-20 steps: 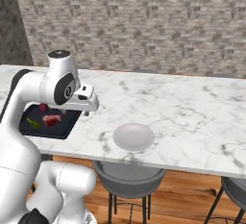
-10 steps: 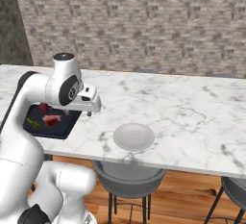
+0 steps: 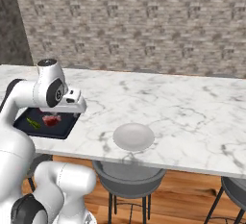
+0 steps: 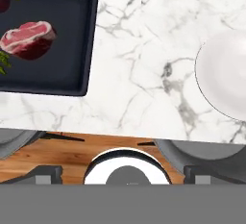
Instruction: Create a steak meal by picking up the steak and asparagus from the tray and placing them on the plate. Leave the beet on the tray.
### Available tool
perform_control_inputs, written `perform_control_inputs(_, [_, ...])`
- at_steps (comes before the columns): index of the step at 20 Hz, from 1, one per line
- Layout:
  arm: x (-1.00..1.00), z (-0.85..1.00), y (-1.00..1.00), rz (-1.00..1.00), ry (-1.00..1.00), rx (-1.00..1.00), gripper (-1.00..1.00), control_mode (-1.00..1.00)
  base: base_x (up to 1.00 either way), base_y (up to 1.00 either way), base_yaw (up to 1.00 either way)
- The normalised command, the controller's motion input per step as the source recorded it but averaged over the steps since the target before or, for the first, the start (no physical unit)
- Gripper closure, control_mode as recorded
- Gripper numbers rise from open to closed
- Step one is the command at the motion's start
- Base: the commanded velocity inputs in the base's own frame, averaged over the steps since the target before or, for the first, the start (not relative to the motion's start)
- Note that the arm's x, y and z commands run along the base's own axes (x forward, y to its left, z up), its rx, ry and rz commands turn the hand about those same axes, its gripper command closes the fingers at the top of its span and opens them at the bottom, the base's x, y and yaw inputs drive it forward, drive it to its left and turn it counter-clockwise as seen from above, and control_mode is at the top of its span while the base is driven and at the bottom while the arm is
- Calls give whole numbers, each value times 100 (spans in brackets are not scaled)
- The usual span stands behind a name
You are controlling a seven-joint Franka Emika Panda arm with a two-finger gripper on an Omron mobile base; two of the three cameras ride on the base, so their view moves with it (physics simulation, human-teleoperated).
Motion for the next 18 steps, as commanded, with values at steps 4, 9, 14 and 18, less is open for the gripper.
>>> perform_control_inputs(4, [2,-11,71,-5,0,-3,-100,-100,0,0,0])
perform_control_inputs(9, [0,-12,58,-28,-1,0,-100,-100,0,0,0])
perform_control_inputs(14, [6,-21,41,-33,-3,10,-100,-100,0,0,0])
perform_control_inputs(18, [29,-26,30,-32,-2,19,-100,-100,0,0,0])
